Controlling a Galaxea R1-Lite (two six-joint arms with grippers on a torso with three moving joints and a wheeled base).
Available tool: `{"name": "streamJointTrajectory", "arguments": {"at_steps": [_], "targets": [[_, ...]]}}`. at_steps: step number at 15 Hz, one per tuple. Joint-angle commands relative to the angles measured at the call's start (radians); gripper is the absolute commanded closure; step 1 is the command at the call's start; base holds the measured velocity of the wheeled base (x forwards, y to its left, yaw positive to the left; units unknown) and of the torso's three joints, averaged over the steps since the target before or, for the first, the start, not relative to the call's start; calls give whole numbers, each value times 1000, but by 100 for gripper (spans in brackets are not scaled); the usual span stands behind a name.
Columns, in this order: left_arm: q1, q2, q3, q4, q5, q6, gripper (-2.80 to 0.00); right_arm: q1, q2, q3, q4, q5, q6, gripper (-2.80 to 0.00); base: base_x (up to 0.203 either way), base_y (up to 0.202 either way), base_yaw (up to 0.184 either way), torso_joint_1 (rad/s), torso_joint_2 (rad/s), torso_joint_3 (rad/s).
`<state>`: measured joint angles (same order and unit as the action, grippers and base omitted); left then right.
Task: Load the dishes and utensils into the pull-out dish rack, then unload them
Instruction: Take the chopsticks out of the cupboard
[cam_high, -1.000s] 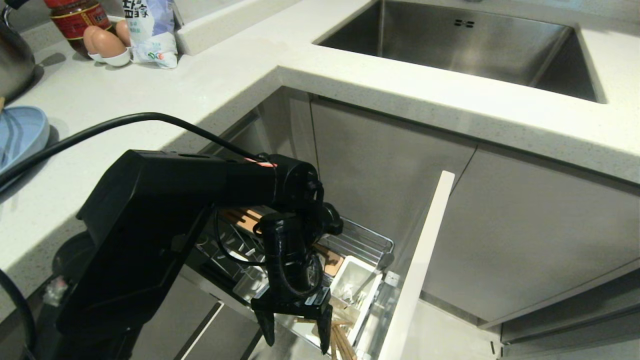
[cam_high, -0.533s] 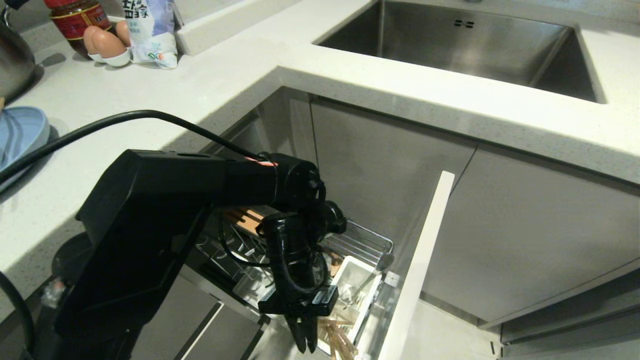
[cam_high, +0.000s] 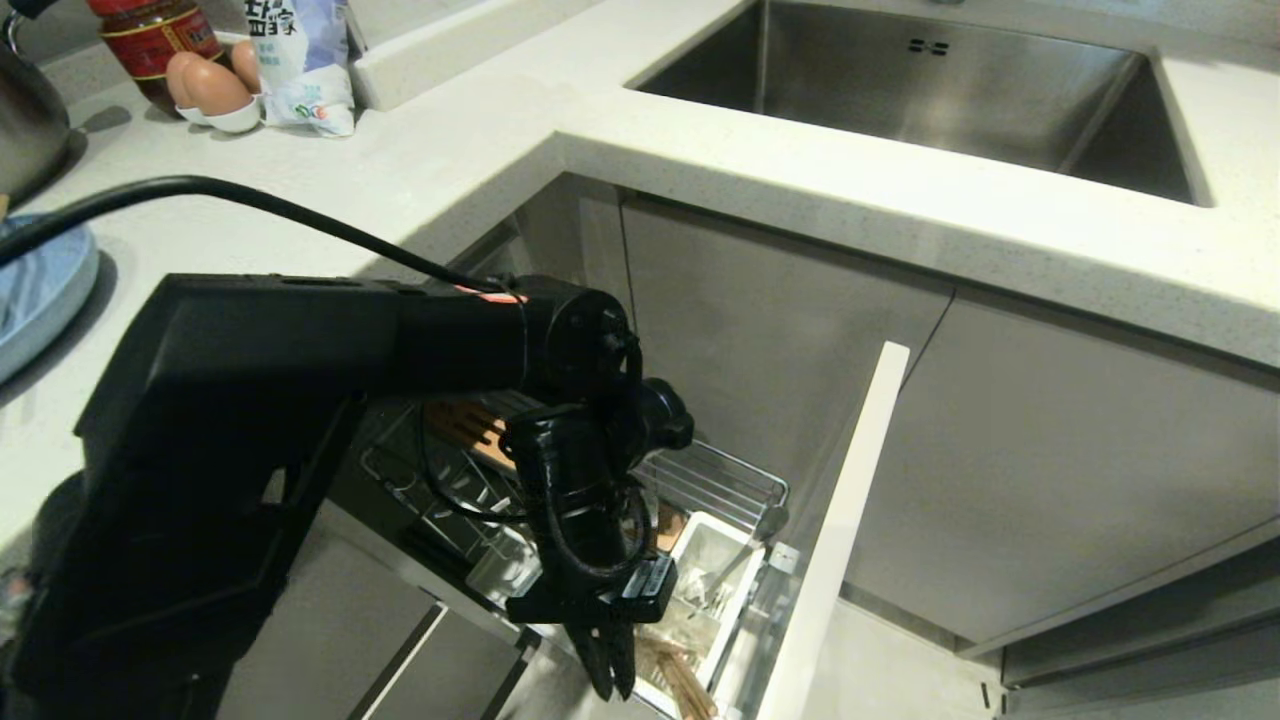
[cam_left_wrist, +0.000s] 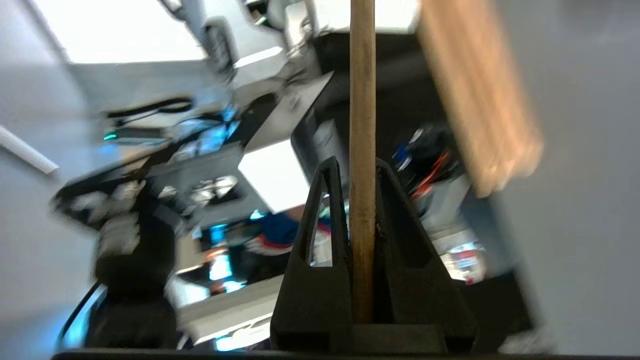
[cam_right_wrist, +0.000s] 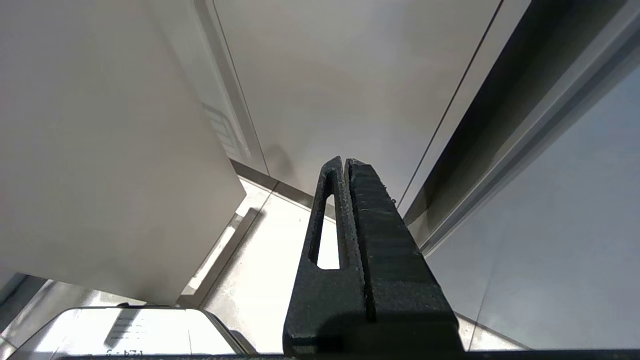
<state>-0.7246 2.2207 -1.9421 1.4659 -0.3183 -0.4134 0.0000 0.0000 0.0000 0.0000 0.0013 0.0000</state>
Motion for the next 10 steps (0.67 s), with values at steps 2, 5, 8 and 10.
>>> {"name": "streamJointTrajectory", "arguments": {"at_steps": [2,5,8,10], "targets": [[-24,-117,0,58,18,44,0,0,0,0,0,0,0,0,0,0,0,0,0,0],[-51,-245,0,63,21,70,0,0,0,0,0,0,0,0,0,0,0,0,0,0],[-69,-372,0,64,36,73,0,0,0,0,0,0,0,0,0,0,0,0,0,0],[-75,-461,0,64,65,73,0,0,0,0,0,0,0,0,0,0,0,0,0,0]]}}
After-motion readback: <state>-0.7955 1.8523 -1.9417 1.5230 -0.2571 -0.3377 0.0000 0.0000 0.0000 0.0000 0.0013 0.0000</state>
